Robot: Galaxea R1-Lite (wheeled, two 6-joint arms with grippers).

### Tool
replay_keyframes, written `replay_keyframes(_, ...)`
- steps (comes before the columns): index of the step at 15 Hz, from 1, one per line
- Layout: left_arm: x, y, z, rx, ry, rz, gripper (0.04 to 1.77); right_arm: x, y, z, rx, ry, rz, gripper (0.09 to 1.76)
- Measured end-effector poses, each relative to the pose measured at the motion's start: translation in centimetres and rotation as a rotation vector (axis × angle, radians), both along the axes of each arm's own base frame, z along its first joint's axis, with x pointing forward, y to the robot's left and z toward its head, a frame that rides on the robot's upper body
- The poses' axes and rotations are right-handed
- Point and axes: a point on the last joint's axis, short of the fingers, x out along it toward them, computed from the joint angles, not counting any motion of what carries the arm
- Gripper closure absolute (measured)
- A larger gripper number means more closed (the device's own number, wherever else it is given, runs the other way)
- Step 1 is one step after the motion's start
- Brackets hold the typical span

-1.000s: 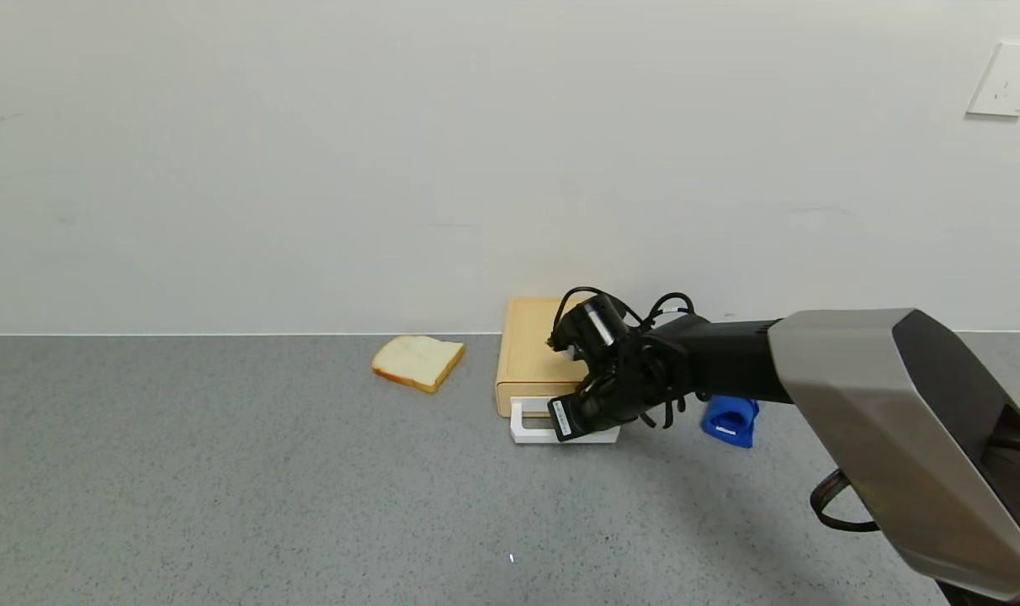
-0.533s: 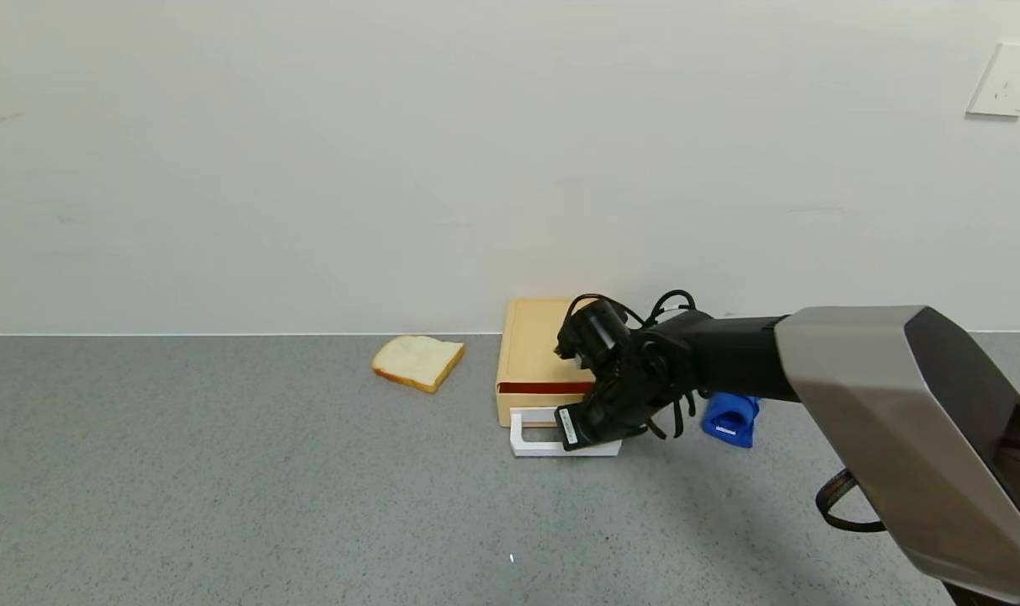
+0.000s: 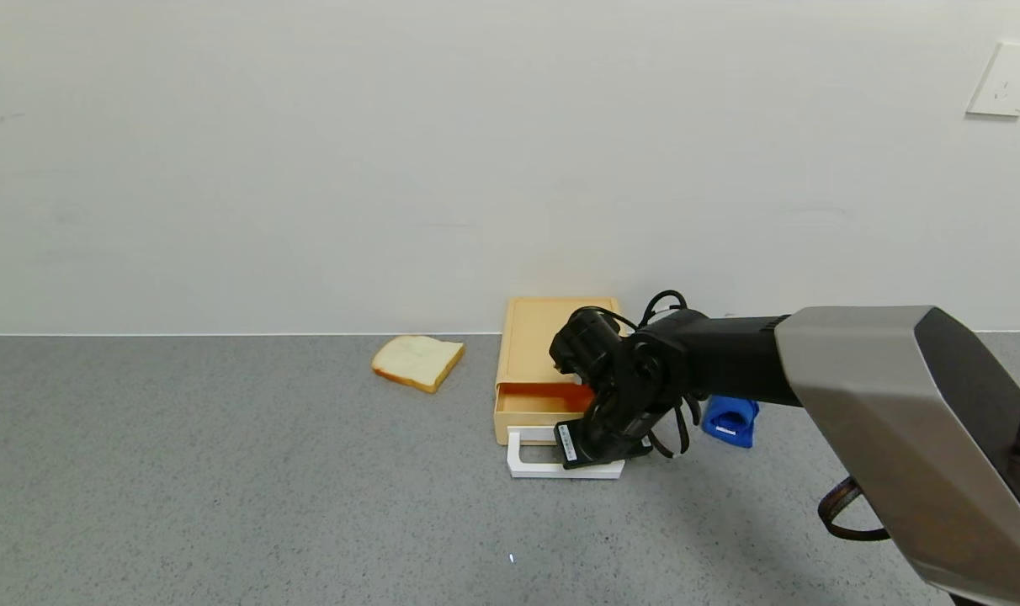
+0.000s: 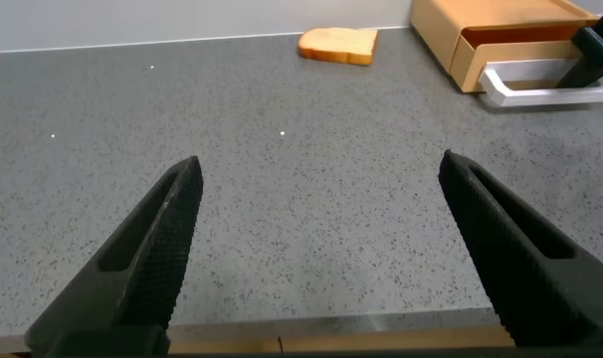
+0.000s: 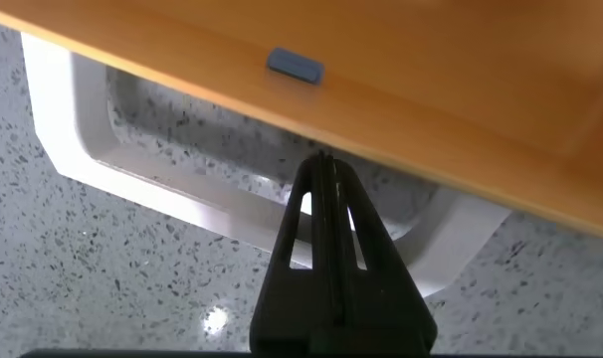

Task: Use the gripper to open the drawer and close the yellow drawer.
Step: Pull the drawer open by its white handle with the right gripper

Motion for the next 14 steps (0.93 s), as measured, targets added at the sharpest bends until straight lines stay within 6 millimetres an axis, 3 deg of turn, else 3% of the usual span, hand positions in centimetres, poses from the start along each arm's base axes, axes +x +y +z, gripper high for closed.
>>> replay_keyframes(14,0.0,0.0,0.0,0.0,0.0,0.0,0.09,-3.8,1.3,0.7,-0.062,0.152,-0.056,1.73)
